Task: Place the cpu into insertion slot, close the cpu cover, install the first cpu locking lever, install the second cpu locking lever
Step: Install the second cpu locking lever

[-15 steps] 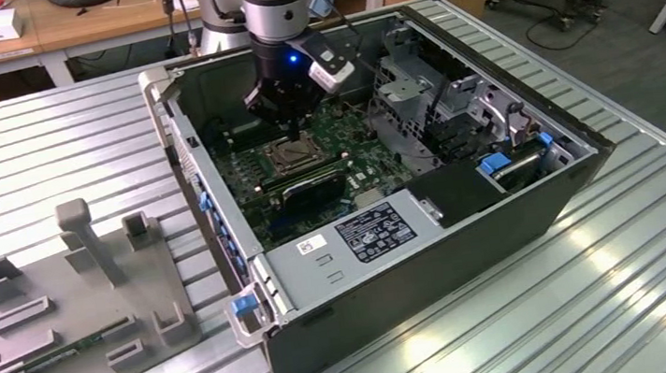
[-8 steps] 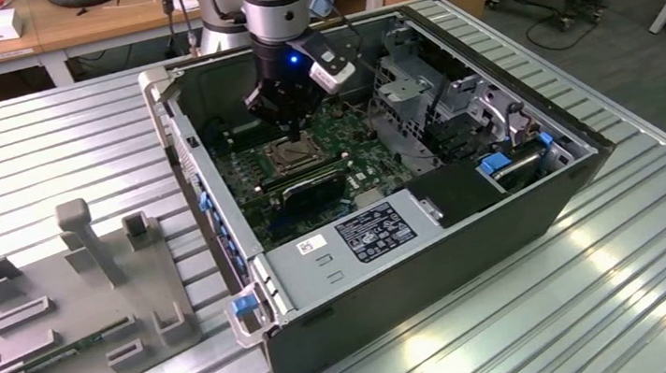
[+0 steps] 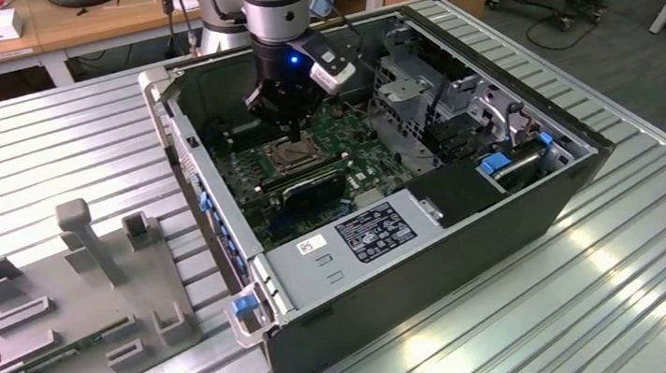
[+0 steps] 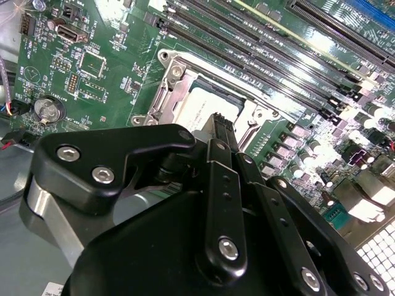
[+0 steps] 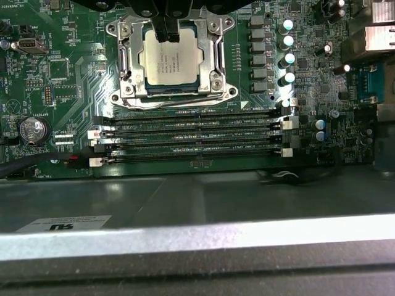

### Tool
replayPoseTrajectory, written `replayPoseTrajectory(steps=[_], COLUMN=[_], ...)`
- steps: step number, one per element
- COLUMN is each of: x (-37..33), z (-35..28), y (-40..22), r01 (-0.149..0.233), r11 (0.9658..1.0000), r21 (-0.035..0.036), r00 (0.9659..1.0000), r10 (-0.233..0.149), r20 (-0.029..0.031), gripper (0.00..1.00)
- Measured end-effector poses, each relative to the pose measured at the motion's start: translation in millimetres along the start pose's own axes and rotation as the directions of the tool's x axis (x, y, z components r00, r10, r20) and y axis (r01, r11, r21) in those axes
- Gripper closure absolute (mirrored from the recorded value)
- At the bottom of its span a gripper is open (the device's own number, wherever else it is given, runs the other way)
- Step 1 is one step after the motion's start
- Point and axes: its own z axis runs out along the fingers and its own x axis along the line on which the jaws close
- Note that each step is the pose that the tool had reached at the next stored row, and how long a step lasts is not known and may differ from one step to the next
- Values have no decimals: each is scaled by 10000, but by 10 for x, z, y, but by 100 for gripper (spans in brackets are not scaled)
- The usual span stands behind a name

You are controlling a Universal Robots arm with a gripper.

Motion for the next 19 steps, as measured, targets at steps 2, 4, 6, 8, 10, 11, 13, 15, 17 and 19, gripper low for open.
replayPoseTrajectory(steps=[2, 4, 6, 8, 10, 11, 13, 15, 17, 19], x=[5, 12, 19, 23, 29, 31, 31, 31, 29, 28], z=[0, 1, 3, 5, 7, 7, 7, 6, 7, 7], y=[0, -1, -2, -2, -2, -3, -6, -19, -38, -60], r01=[0, -1, -1, 0, -2, -2, 0, 0, -1, -1], r11=[10000, 10000, 10000, 10000, 10000, 10000, 10000, 10000, 10000, 10000], r21=[0, -2, -1, -1, -2, -3, -2, -1, -1, -2], r00=[10000, 10000, 10000, 10000, 10000, 10000, 10000, 10000, 10000, 10000], r10=[0, 1, 1, 0, 2, 2, 0, 0, 1, 1], r20=[8, 19, 25, 26, 28, 28, 27, 27, 27, 28], gripper=[89, 89, 89, 89, 89, 89, 89, 89, 89, 89])
